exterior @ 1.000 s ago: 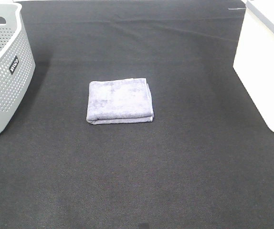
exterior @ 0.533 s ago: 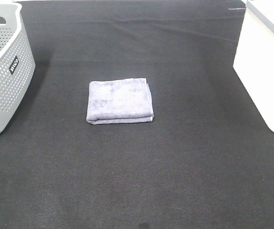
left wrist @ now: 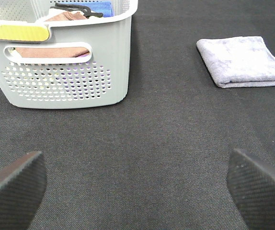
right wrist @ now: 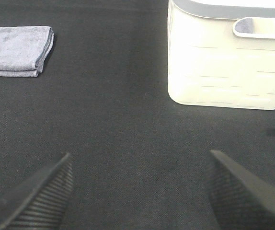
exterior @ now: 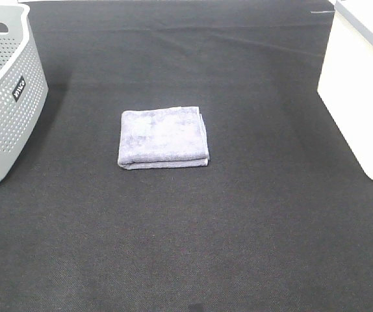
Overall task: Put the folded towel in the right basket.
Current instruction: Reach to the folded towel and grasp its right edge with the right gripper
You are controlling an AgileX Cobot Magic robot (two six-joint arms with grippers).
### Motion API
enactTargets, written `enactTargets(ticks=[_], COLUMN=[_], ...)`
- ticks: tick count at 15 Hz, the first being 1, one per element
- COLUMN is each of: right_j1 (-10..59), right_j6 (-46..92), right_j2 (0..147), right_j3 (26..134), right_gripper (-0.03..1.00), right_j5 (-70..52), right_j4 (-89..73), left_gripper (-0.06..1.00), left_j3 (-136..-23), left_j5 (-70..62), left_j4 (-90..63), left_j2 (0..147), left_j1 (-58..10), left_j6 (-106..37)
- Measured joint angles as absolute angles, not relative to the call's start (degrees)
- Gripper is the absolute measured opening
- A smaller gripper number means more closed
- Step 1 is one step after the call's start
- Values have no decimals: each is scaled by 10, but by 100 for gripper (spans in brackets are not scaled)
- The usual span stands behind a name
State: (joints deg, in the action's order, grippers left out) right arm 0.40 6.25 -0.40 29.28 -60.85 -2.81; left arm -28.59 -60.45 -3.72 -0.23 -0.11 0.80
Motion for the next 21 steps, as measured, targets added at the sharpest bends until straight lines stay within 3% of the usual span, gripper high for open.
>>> enactTargets(ticks=[21], right_j1=[4], right_j6=[62], right_j2=[-4], right_j3=[293], right_gripper=[73], right_j5=[-608], right_j4=[-28], left_gripper=[97], left_j3=[-286], left_j5=[-604], left_j4=[-37], left_j2=[-2], left_j1=[-1], left_j6=[8])
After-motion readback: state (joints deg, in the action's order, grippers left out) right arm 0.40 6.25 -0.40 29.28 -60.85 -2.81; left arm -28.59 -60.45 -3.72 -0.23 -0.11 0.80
